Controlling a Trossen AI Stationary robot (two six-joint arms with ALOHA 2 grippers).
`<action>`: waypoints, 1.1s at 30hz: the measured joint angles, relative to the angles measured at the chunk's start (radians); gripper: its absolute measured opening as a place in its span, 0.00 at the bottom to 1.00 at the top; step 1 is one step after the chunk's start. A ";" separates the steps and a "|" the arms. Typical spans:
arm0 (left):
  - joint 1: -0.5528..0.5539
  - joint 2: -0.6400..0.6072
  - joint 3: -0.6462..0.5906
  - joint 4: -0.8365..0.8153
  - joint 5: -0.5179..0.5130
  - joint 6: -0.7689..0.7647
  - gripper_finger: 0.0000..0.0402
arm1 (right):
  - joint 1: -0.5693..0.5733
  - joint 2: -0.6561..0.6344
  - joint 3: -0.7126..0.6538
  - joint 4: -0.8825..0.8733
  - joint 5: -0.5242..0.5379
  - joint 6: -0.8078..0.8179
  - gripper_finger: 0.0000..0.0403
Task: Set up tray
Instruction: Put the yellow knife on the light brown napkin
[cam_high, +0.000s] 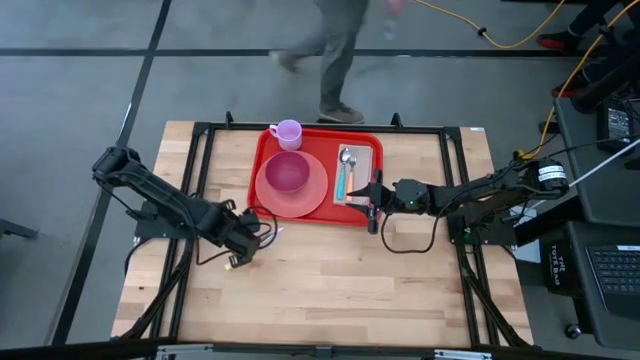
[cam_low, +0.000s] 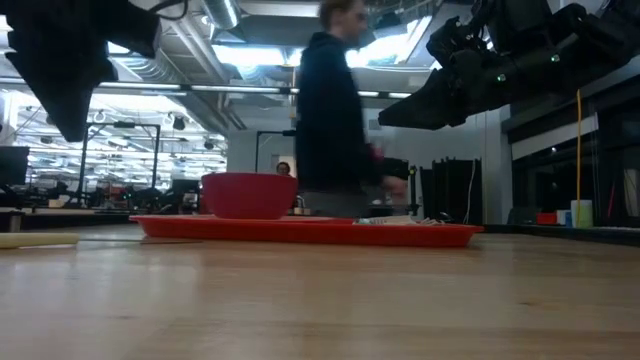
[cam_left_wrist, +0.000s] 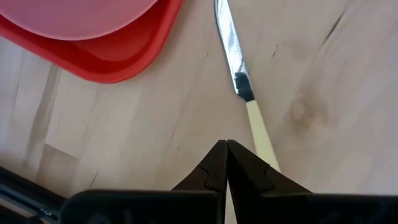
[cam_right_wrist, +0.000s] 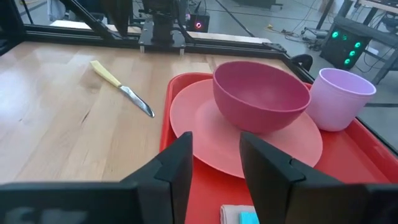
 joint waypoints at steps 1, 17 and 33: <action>0.000 0.008 0.000 0.000 0.000 -0.003 0.01 | 0.000 0.000 0.000 0.000 0.000 0.001 0.34; 0.000 0.029 0.000 0.000 0.049 -0.153 0.09 | 0.000 0.000 0.000 0.000 -0.001 0.004 0.34; -0.030 0.029 0.000 0.003 0.055 -0.268 0.37 | 0.000 0.000 0.000 0.000 -0.002 0.004 0.34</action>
